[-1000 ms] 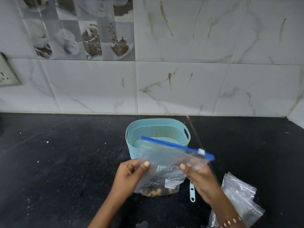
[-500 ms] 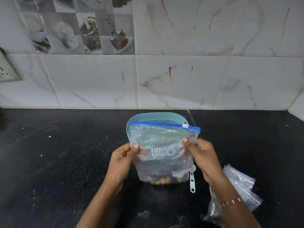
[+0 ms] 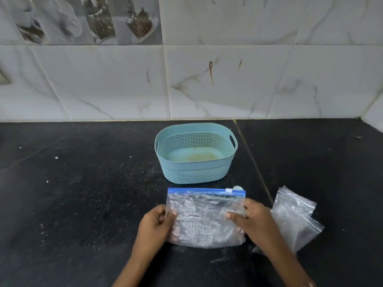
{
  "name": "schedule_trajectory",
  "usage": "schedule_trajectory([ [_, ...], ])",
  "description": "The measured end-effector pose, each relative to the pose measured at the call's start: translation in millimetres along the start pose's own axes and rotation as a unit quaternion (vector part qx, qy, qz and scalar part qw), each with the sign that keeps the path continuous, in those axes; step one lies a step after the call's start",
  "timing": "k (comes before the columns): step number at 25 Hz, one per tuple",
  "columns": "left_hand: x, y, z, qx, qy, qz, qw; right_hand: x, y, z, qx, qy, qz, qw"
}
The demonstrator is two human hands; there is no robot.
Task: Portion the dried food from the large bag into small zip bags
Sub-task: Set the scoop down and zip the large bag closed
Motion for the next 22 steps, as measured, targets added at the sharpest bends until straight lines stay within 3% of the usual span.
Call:
schedule_trajectory([
  [2,0.3,-4.1,5.4,0.082,-0.011,-0.101,0.991,-7.2,-11.3,5.5,0.069,0.043,0.149,0.985],
  [4,7.3,-9.1,10.7,0.155,-0.079,-0.191,0.966,-16.0,-19.3,10.5,0.182,0.138,0.291,0.929],
  [6,14.3,-18.7,13.1,0.189,-0.189,-0.272,0.925,-23.2,-33.3,12.9,0.222,0.256,0.347,0.874],
  [8,9.7,-35.5,10.9,0.154,-0.266,-0.34,0.889,-18.5,-55.4,9.7,0.148,0.323,0.338,0.872],
  [10,-2.4,-50.2,7.4,0.102,-0.277,-0.392,0.871,-2.6,-75.4,6.6,0.056,0.344,0.359,0.866],
  [12,-17.6,-55.3,2.9,0.073,-0.278,-0.437,0.852,10.3,-83.6,6.0,0.016,0.345,0.381,0.858],
  [16,-26.2,-47.2,0.7,0.041,-0.276,-0.479,0.832,19.0,-81.0,5.3,0.003,0.31,0.398,0.864],
  [22,-30.7,-31.4,-6.1,0.07,-0.256,-0.547,0.794,26.0,-75.3,4.3,0.026,0.255,0.399,0.88],
])
Point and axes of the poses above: each hand's wrist, its own z-axis away from the middle knuckle, its own y-axis out of the back of the hand, x = y × z, the point moved 1 cm from there along -z, towards the middle knuckle, and after that the axes turned 10 degrees about y, right-handed, at the moved point
